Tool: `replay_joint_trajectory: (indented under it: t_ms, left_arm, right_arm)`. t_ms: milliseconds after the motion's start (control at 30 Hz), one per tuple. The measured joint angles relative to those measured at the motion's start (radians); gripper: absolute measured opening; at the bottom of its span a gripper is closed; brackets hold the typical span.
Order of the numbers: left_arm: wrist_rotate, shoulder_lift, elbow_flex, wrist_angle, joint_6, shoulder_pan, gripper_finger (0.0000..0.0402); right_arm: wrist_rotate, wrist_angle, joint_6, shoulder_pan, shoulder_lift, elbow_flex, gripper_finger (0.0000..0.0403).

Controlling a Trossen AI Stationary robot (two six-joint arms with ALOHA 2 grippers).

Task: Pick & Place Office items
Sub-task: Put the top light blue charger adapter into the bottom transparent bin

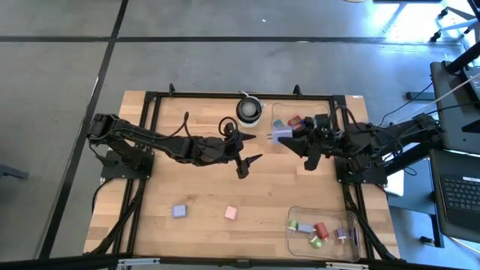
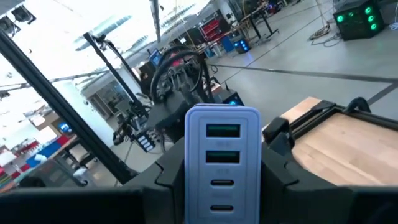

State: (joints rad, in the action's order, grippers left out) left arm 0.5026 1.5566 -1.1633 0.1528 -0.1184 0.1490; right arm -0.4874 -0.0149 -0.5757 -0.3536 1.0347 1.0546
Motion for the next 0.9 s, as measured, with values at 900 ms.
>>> replay_joint_trajectory:
  t_ms: [900]
  left_arm:
    - [0.0,0.0,0.0,0.0,0.0,0.0,0.0322]
  right_arm:
    - [0.35,0.4,-0.554,-0.461,0.098,0.0,0.0121]
